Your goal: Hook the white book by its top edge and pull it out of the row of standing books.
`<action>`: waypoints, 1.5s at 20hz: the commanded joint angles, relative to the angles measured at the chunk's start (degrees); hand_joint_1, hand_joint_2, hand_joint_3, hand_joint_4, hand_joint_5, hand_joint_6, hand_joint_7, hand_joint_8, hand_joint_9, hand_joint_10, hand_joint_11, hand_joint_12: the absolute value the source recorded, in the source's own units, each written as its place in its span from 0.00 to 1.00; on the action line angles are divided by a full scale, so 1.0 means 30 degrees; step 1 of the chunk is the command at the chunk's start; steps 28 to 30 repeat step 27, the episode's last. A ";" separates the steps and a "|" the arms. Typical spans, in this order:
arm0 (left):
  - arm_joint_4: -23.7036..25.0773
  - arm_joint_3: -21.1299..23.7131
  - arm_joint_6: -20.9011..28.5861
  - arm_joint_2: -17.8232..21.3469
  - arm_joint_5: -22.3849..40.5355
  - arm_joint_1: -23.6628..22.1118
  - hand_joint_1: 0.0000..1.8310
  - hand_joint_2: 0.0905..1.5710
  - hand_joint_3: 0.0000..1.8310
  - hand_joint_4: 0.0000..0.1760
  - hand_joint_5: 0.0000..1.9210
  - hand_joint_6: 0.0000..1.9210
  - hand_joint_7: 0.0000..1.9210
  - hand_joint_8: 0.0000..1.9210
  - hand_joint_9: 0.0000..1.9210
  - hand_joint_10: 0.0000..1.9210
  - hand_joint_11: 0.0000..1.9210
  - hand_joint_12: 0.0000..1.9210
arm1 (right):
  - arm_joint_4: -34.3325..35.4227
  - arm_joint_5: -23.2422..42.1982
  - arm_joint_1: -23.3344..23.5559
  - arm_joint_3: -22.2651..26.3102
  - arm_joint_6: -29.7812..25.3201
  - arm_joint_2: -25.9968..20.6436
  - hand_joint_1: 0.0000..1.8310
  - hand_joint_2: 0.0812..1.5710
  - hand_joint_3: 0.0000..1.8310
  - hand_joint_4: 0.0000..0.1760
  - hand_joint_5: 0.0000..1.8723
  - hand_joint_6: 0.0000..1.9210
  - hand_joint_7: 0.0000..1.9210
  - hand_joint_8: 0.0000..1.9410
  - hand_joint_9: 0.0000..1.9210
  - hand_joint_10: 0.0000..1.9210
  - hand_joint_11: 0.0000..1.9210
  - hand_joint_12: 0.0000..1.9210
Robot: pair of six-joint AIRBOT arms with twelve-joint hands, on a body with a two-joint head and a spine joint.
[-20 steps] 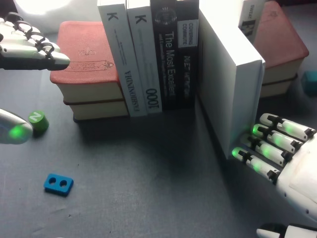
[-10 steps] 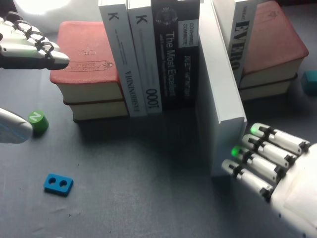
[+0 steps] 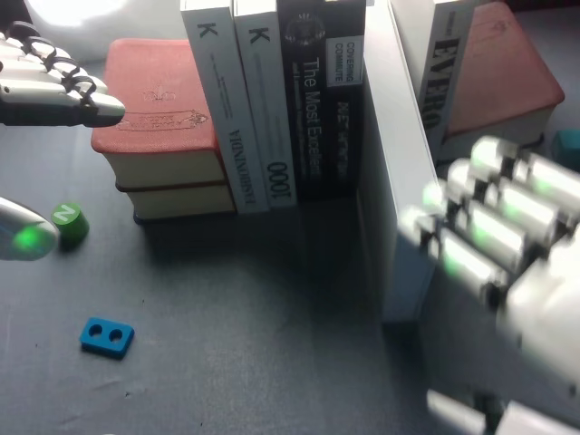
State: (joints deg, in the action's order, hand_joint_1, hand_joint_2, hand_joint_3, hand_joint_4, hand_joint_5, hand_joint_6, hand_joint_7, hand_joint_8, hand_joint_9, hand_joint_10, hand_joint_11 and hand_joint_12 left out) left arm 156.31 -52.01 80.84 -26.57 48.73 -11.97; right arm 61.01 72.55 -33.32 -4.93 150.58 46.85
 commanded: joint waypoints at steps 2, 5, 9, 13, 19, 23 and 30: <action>-0.0617 -0.0087 -0.0046 0.0084 -0.1534 -0.0177 0.00 0.70 0.00 0.00 0.00 0.00 0.00 0.00 0.00 0.00 0.00 0.00 | -0.1894 0.1428 0.0983 -0.0036 -0.0236 -0.0168 0.00 0.72 0.00 0.00 0.01 0.01 0.00 0.00 0.00 0.00 0.00 0.00; -0.0501 -0.0208 -0.0017 0.0084 -0.1536 -0.0146 0.00 0.70 0.00 0.00 0.00 0.00 0.00 0.00 0.00 0.00 0.00 0.00 | -0.4240 0.0424 0.1403 -0.0607 -0.2055 -0.0170 0.00 0.73 0.00 0.00 0.01 0.00 0.00 0.00 0.00 0.00 0.00 0.00; -0.0486 -0.0298 -0.0015 0.0076 -0.1536 -0.0148 0.00 0.70 0.00 0.00 0.00 0.00 0.00 0.00 0.00 0.00 0.00 0.00 | -0.5729 -0.1539 0.2081 -0.2011 -0.4188 -0.0164 0.00 0.72 0.00 0.00 0.00 0.00 0.00 0.00 0.00 0.00 0.00 0.00; -0.0508 -0.0296 -0.0009 0.0068 -0.1536 -0.0163 0.00 0.70 0.00 0.00 0.00 0.00 0.00 0.00 0.00 0.00 0.00 0.00 | -0.5729 -0.3111 0.2656 -0.3141 -0.5217 -0.0279 0.00 0.72 0.00 0.00 0.00 0.00 0.00 0.00 0.00 0.00 0.00 0.00; -0.0522 -0.0256 -0.0009 0.0059 -0.1536 -0.0219 0.00 0.70 0.00 0.00 0.00 0.00 0.00 0.00 0.00 0.00 0.00 0.00 | -0.5729 -0.3665 0.2822 -0.3344 -0.5347 -0.0407 0.00 0.72 0.00 0.00 0.00 0.00 0.00 0.00 0.00 0.00 0.00 0.00; -0.0510 -0.0286 -0.0011 0.0059 -0.1536 -0.0213 0.00 0.89 0.02 0.00 0.00 0.00 0.00 0.00 0.00 0.00 0.00 0.00 | -0.5729 -0.3703 0.2866 -0.3344 -0.5234 -0.0409 0.00 0.95 0.06 0.00 0.02 0.00 0.00 0.00 0.00 0.00 0.00 0.00; -0.0507 -0.0282 -0.0011 0.0059 -0.1536 -0.0213 0.00 0.86 0.00 0.00 0.01 0.00 0.00 0.00 0.00 0.00 0.00 0.00 | -0.5729 -0.3701 0.2793 -0.3338 -0.5108 -0.0409 0.00 0.84 0.01 0.00 0.01 0.00 0.00 0.00 0.00 0.00 0.00 0.00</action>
